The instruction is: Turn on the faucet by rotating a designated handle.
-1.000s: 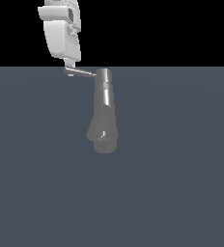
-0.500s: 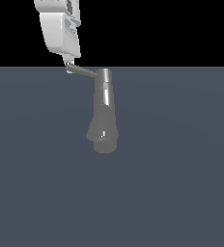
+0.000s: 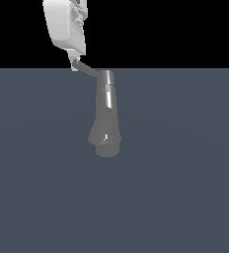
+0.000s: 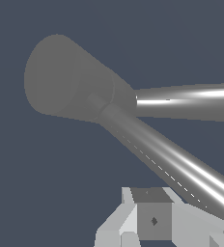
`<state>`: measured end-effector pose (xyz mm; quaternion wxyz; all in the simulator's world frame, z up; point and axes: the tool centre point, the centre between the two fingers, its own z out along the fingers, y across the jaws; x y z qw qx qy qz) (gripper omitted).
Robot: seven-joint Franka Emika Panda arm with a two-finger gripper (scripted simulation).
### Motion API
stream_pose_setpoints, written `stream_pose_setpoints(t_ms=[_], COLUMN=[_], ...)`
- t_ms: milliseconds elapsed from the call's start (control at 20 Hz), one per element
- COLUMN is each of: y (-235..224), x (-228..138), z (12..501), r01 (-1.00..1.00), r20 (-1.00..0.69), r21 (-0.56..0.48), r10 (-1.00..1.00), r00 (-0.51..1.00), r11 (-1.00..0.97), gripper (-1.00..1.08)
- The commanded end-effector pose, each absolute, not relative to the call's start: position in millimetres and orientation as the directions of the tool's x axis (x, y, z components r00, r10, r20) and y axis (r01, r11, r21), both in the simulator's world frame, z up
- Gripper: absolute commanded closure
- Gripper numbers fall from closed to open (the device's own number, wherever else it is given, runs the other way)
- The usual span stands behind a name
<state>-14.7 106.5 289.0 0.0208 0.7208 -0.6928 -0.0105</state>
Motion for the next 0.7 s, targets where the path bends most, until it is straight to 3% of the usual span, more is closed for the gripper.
stream_pose_setpoints(t_ms=[0,650], y=[96,69], x=[-23,-52], z=[289,301], r01=[-0.998,-0.997], r20=[0.016,0.016], r21=[0.055,0.061], r10=[-0.999,-0.999], r00=[0.034,0.039], r11=[-0.034,-0.038], gripper=[1.08,1.08])
